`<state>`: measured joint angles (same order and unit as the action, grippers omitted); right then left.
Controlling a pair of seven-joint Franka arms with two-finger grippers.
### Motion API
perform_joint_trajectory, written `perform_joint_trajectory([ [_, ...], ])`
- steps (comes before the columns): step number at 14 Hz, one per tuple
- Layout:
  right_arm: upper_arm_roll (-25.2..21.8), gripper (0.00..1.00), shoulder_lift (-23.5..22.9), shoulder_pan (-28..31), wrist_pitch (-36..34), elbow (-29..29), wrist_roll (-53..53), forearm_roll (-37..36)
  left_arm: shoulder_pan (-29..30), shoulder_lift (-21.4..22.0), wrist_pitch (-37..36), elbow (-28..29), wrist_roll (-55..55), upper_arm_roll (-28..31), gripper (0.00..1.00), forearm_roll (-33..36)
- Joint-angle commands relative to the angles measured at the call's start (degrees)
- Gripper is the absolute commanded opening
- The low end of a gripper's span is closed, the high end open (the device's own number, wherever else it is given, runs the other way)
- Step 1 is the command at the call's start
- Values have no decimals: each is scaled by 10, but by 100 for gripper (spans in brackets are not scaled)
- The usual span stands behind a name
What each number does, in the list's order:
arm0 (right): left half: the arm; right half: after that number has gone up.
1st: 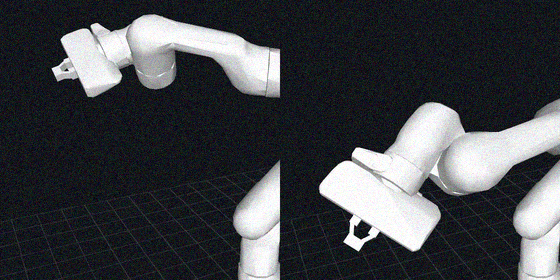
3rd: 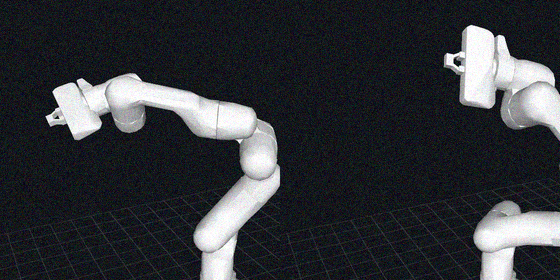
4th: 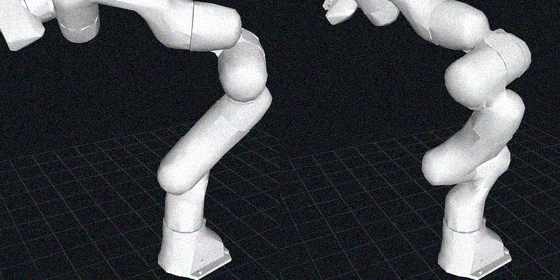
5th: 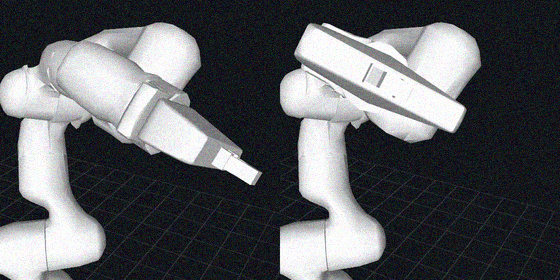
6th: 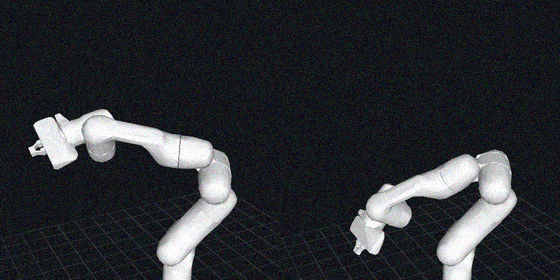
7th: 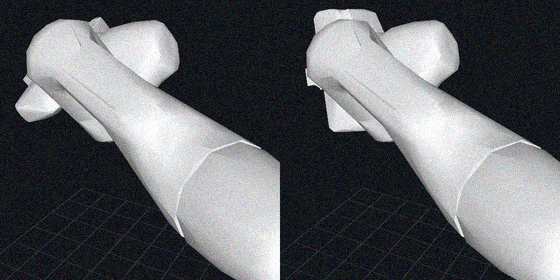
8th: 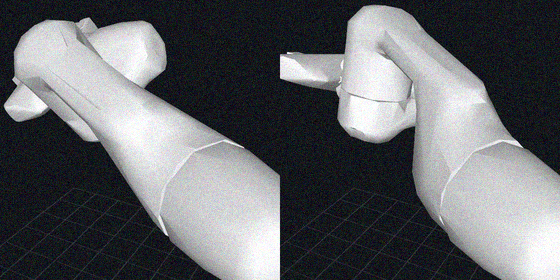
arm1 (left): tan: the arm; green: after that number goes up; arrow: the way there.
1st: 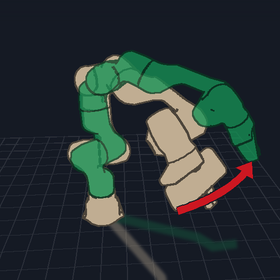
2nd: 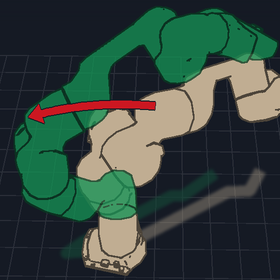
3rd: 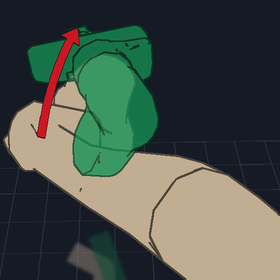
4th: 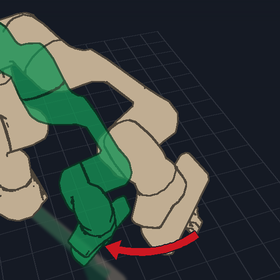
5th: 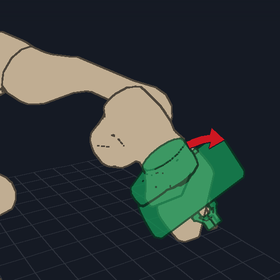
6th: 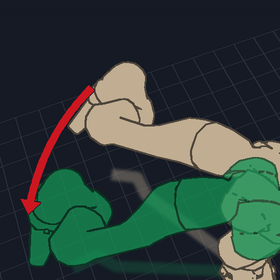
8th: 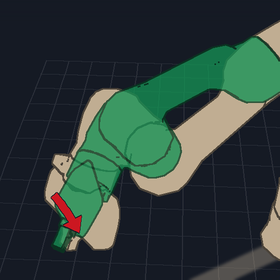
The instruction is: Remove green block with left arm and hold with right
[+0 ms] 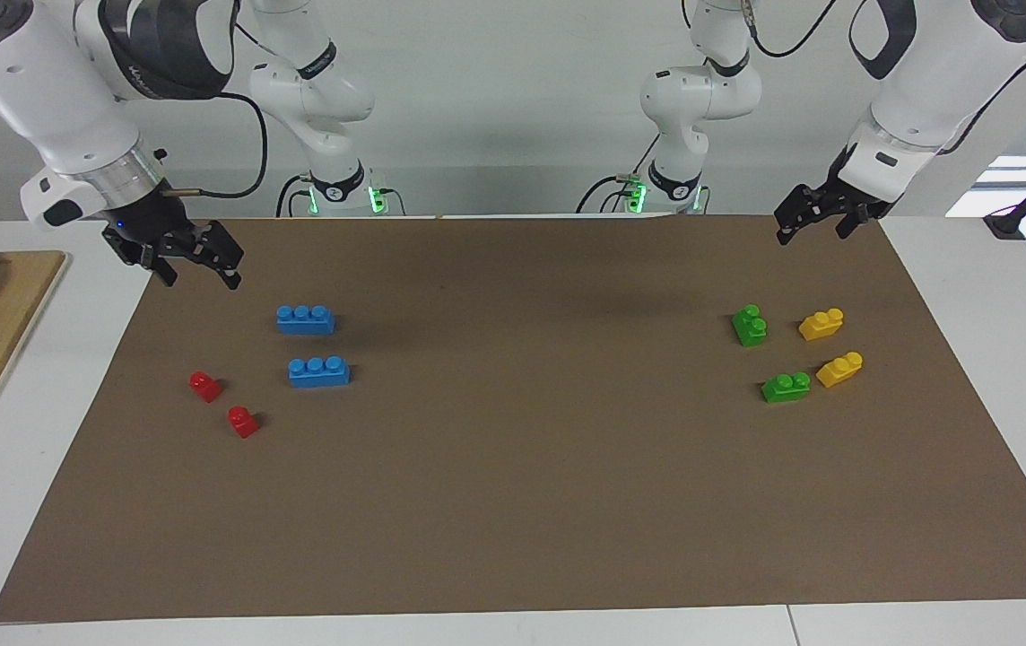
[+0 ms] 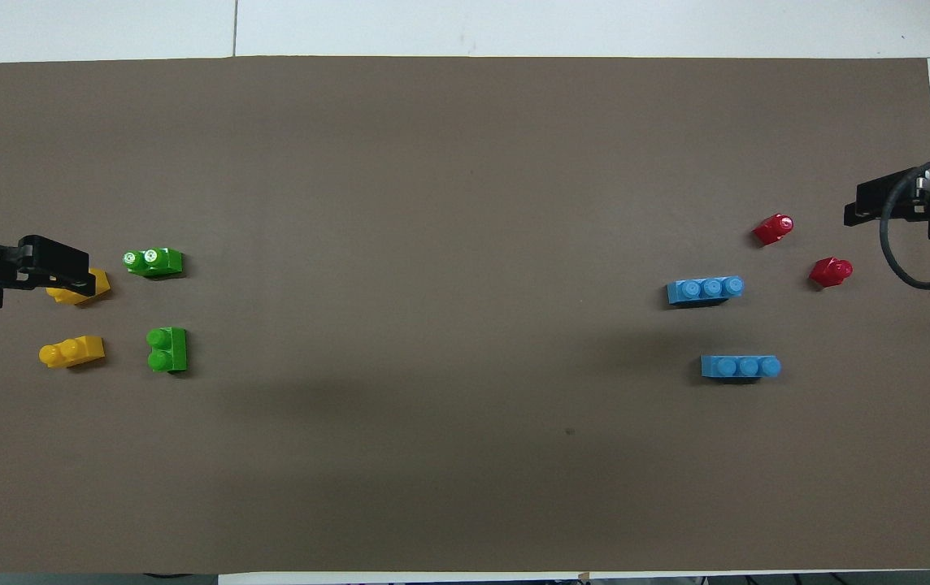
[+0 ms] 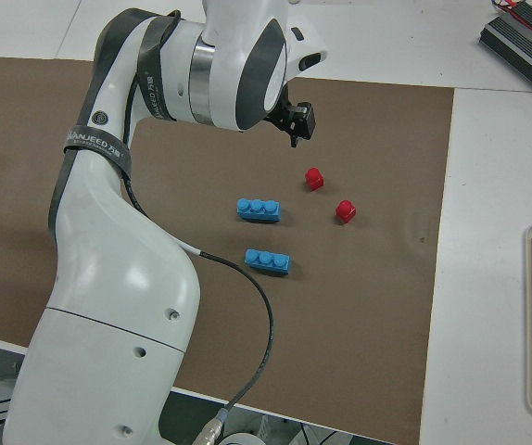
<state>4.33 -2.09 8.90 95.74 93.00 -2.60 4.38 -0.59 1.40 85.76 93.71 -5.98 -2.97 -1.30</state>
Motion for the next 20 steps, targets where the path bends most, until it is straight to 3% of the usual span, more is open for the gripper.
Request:
perform_joint_trajectory([
  [1,5,100,21,0,-24,2,23,-23,-11,-63,-47,-82,-11,5,100,9],
  [7,7,100,30,-15,-29,2,18,-18,-10,-54,-20,-79,9,-3,100,30],
  [11,12,100,29,-15,-28,-3,18,-17,-8,-37,-44,-75,12,-5,100,30],
  [15,9,100,30,-27,-29,-4,17,-20,-9,-17,-20,-25,11,-19,100,29],
  [17,-7,100,30,-49,-30,-4,7,-24,-9,-10,-17,-13,7,-29,100,29],
  [20,-74,100,30,-100,-31,-4,4,-26,-6,-11,-1,-13,10,-24,100,29],
])
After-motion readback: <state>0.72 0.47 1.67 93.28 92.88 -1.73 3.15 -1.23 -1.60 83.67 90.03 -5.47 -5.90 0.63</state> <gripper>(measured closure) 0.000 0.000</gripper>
